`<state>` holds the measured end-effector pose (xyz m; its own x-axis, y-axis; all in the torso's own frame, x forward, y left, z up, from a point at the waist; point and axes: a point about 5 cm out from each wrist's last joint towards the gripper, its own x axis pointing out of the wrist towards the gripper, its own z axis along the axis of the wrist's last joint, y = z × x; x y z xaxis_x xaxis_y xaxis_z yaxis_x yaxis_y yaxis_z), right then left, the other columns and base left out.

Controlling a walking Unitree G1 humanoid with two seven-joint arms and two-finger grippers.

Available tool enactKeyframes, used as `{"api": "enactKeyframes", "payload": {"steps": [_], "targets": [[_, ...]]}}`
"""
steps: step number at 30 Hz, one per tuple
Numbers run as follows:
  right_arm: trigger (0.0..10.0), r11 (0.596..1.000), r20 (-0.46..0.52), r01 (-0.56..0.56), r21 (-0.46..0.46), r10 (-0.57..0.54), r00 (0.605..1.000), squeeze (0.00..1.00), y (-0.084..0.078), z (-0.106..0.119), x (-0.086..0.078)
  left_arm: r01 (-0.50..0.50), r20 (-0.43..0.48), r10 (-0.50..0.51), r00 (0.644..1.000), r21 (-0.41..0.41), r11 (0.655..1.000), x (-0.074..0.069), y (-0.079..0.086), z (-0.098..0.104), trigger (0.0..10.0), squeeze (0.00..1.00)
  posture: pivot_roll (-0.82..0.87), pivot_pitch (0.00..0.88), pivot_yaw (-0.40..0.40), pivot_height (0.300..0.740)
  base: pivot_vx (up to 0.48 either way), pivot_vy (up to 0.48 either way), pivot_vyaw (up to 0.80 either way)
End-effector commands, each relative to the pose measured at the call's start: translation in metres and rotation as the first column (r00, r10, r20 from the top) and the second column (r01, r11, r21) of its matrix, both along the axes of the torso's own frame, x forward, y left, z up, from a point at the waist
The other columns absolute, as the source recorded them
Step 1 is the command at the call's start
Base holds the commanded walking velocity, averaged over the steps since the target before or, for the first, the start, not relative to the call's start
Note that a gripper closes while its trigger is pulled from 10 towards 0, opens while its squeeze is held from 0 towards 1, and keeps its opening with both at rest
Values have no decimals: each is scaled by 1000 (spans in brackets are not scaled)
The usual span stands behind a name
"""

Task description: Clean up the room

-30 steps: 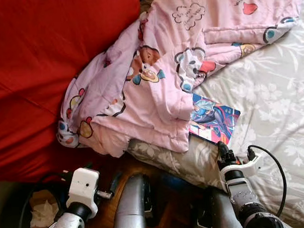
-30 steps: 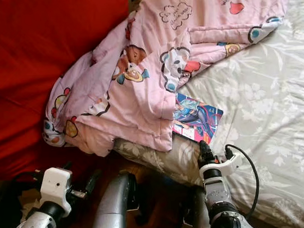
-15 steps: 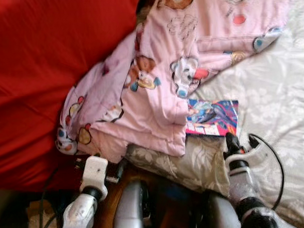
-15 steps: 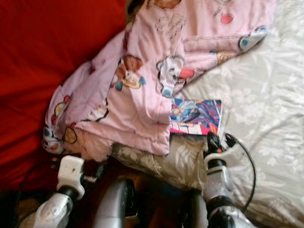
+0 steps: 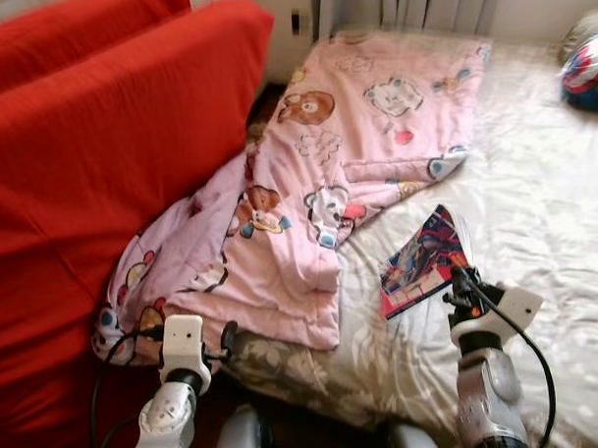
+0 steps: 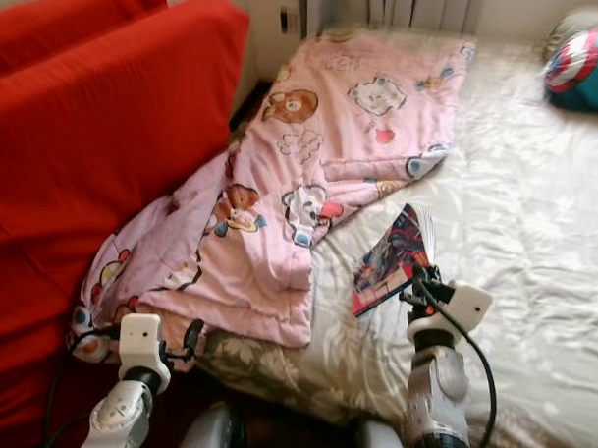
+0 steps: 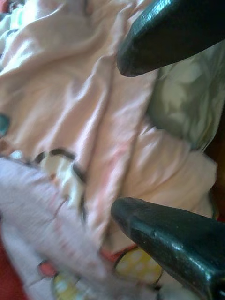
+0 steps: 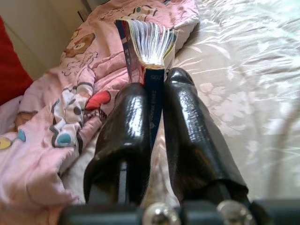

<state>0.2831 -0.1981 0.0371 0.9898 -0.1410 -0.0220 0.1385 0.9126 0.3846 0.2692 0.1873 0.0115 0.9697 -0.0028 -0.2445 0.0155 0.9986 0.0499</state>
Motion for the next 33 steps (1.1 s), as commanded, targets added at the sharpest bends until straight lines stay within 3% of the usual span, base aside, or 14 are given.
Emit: {"api": "enactKeyframes", "payload": {"steps": [1,2,9,13,18,27,33], "targets": [[10000,1000,-33,-3,-20,2,999,0,0,-7,-6,-16,-50,16,999,0,1000,-8,0,-13,10000,0,-59,0,-34,639,0,0,0],[10000,998,-75,0,-57,-5,997,0,-3,-13,-10,-33,-73,33,997,-5,999,-9,0,-17,10000,0,-58,0,-43,649,0,0,0],[10000,993,-245,-72,-94,47,968,0,-5,-41,-24,-53,-210,52,976,-1,999,-25,-3,-42,10000,0,-67,0,-56,689,0,0,0],[10000,996,-404,-43,-75,9,915,0,-12,-66,-42,-49,-298,47,953,-1,999,-38,-7,-57,10000,0,-50,0,-71,724,0,0,0],[10000,995,-441,-47,-83,6,897,0,-12,-70,-44,-56,-328,57,943,10,998,-41,-6,-60,10000,0,-45,0,-77,740,0,0,0],[10000,993,-394,-36,-109,-10,919,0,-15,-61,-34,-75,-360,77,930,19,997,-45,-4,-64,10000,0,-56,0,-87,740,0,0,0],[10000,994,-430,-18,-112,-32,902,0,-17,-65,-37,-73,-384,74,920,17,997,-48,-7,-68,10000,0,-59,0,-95,740,0,0,0]]}}
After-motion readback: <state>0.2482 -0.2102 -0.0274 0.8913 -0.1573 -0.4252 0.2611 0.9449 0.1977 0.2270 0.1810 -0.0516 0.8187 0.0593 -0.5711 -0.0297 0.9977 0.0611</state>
